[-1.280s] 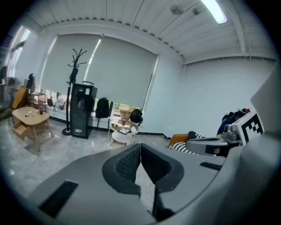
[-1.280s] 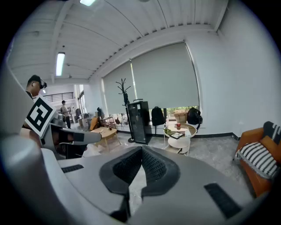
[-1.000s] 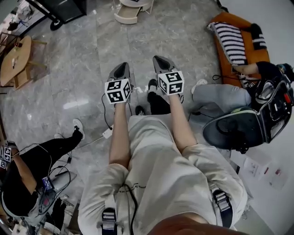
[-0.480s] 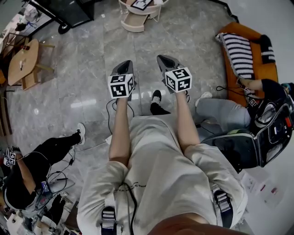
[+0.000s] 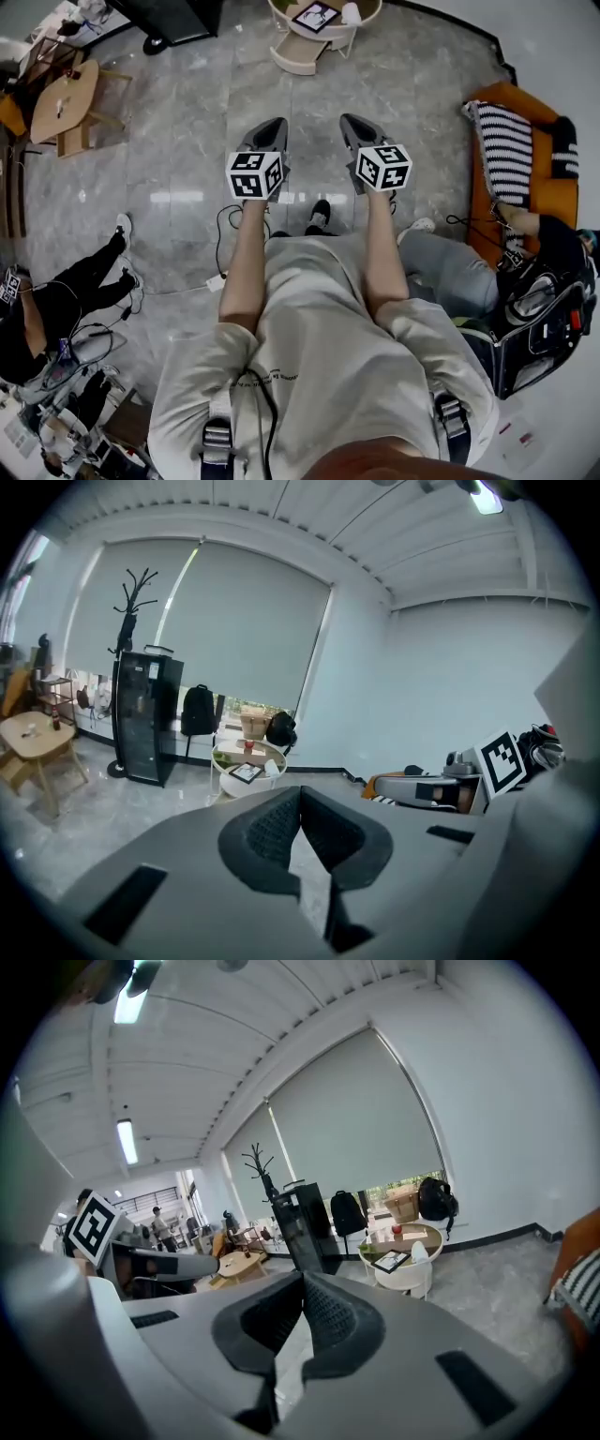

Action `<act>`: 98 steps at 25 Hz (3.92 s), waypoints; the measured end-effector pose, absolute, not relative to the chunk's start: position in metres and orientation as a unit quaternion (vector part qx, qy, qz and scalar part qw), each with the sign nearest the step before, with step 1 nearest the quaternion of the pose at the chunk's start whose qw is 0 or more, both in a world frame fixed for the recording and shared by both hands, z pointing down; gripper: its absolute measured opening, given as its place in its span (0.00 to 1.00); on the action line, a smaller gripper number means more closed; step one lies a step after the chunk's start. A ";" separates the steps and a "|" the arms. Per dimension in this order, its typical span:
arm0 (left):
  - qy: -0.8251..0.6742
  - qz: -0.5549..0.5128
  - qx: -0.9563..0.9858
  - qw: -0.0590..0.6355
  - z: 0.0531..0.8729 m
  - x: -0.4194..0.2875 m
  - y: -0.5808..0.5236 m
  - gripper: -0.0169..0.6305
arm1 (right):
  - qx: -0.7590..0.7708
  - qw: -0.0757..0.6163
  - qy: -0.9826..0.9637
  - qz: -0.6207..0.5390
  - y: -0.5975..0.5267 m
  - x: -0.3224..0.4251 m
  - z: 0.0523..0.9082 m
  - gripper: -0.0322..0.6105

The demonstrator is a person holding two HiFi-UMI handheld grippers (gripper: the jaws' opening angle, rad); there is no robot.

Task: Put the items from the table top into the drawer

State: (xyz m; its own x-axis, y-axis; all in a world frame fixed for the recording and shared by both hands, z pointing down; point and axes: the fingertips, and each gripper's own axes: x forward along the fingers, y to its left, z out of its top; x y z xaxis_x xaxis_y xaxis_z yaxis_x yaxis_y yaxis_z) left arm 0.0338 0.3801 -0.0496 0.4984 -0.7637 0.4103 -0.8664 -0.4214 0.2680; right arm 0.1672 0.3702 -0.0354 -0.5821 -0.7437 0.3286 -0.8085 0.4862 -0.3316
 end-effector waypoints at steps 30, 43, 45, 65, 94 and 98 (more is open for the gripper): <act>-0.519 0.033 0.828 0.211 -0.067 -0.018 0.114 0.06 | 0.443 0.046 -0.865 0.232 0.142 0.125 -0.048 0.10; -0.509 0.051 0.822 0.249 -0.013 -0.072 0.010 0.06 | 0.469 0.092 -0.864 0.160 0.043 0.086 -0.039 0.10; -0.509 0.054 0.821 0.253 -0.003 -0.073 -0.002 0.06 | 0.473 0.098 -0.861 0.157 0.035 0.088 -0.034 0.10; -0.486 0.159 0.806 0.299 0.135 0.064 -0.176 0.06 | 0.501 0.121 -0.829 0.219 -0.185 0.241 0.110 0.10; -0.446 0.241 0.857 0.093 0.549 0.065 -0.303 0.06 | 0.439 0.105 -0.891 -0.045 -0.324 0.189 0.462 0.10; -0.449 0.206 0.868 0.055 0.554 0.070 -0.321 0.06 | 0.425 0.114 -0.891 -0.108 -0.320 0.186 0.461 0.10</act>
